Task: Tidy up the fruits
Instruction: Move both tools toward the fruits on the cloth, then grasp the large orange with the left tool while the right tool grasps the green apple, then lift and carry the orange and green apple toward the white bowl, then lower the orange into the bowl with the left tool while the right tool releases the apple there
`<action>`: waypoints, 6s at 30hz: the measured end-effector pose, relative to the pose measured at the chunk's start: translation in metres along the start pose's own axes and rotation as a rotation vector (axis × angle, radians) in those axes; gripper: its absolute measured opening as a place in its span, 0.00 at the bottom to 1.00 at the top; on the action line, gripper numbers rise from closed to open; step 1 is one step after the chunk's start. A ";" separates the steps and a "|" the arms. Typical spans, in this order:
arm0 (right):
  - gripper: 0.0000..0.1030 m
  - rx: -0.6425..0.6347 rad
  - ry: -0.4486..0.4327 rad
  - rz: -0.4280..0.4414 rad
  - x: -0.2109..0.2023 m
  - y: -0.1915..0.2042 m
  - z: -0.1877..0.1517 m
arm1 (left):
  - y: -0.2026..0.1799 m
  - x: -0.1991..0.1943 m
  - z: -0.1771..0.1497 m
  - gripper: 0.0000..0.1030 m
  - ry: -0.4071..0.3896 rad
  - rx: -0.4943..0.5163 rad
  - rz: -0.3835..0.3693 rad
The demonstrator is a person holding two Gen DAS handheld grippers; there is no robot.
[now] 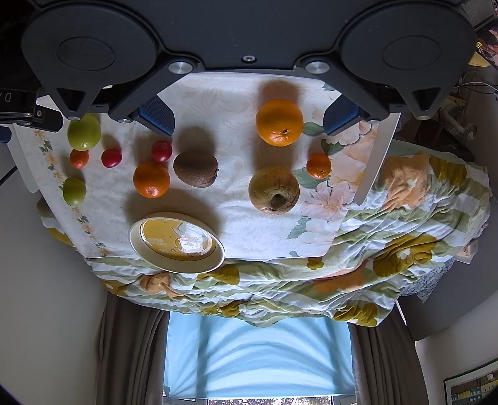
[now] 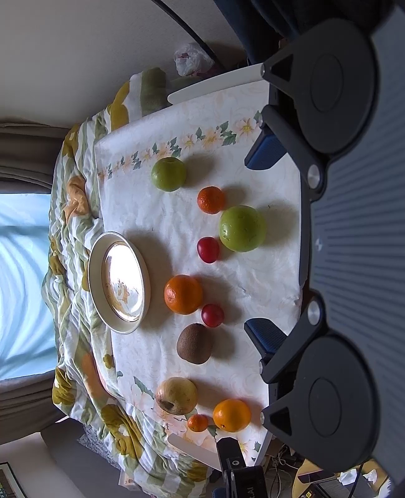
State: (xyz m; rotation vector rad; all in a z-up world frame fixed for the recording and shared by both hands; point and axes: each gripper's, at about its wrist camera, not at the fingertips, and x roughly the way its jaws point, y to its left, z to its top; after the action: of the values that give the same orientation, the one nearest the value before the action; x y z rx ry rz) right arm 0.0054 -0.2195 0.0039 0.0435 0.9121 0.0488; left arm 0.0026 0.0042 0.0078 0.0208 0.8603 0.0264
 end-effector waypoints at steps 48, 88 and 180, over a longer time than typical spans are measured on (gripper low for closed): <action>1.00 0.078 0.020 -0.042 0.121 -0.014 -0.021 | 0.043 0.126 -0.035 0.71 0.084 -0.029 -0.012; 0.68 -0.053 -0.055 0.103 0.072 -0.040 0.046 | -0.002 0.047 0.038 0.60 -0.090 -0.074 0.006; 0.68 -0.272 0.060 0.204 0.282 0.008 0.227 | -0.007 0.203 0.180 1.00 -0.067 0.119 -0.108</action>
State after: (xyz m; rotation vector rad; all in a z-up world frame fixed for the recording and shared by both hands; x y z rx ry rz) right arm 0.3569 -0.1982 -0.0794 -0.1184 0.9514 0.3647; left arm 0.2717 0.0018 -0.0292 0.0868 0.7942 -0.1258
